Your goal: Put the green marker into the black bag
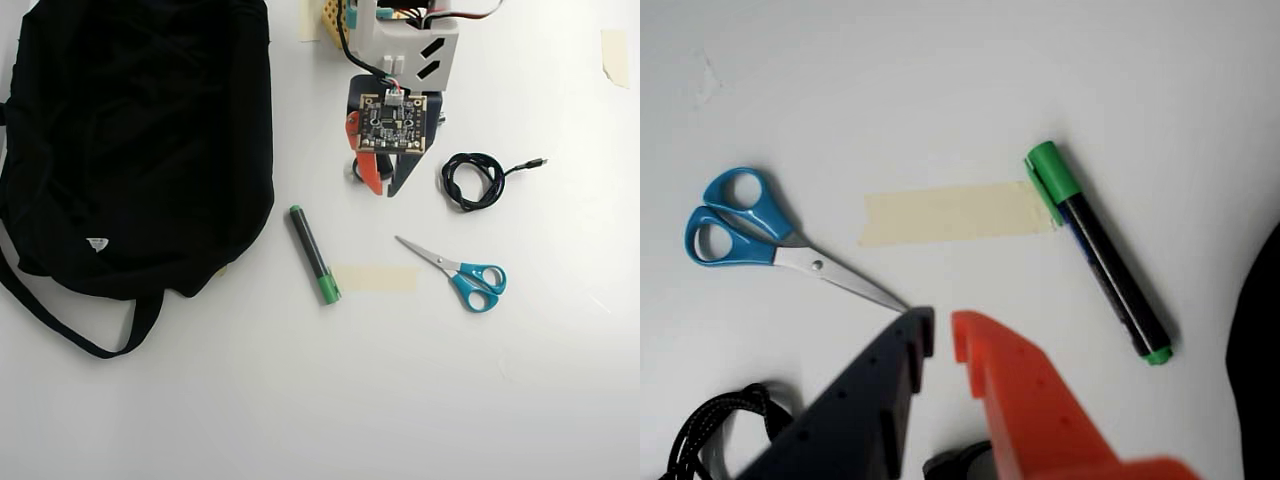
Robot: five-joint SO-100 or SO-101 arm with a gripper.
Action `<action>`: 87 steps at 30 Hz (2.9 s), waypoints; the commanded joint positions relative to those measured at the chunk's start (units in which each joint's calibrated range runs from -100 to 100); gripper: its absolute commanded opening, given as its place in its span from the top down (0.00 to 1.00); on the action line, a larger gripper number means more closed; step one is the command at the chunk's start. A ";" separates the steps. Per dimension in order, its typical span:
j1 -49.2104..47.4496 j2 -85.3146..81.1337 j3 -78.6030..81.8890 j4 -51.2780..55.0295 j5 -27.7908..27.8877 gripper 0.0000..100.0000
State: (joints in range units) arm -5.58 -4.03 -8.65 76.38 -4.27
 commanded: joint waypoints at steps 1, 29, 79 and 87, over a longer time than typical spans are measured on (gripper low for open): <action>0.05 -0.79 -1.33 0.19 -0.13 0.97; 10.89 -0.21 7.12 -5.67 -0.29 0.97; 12.54 0.13 29.85 -27.81 2.33 0.97; 10.74 13.49 23.38 -27.72 2.33 0.98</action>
State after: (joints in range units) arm 6.54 5.11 20.36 49.16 -2.22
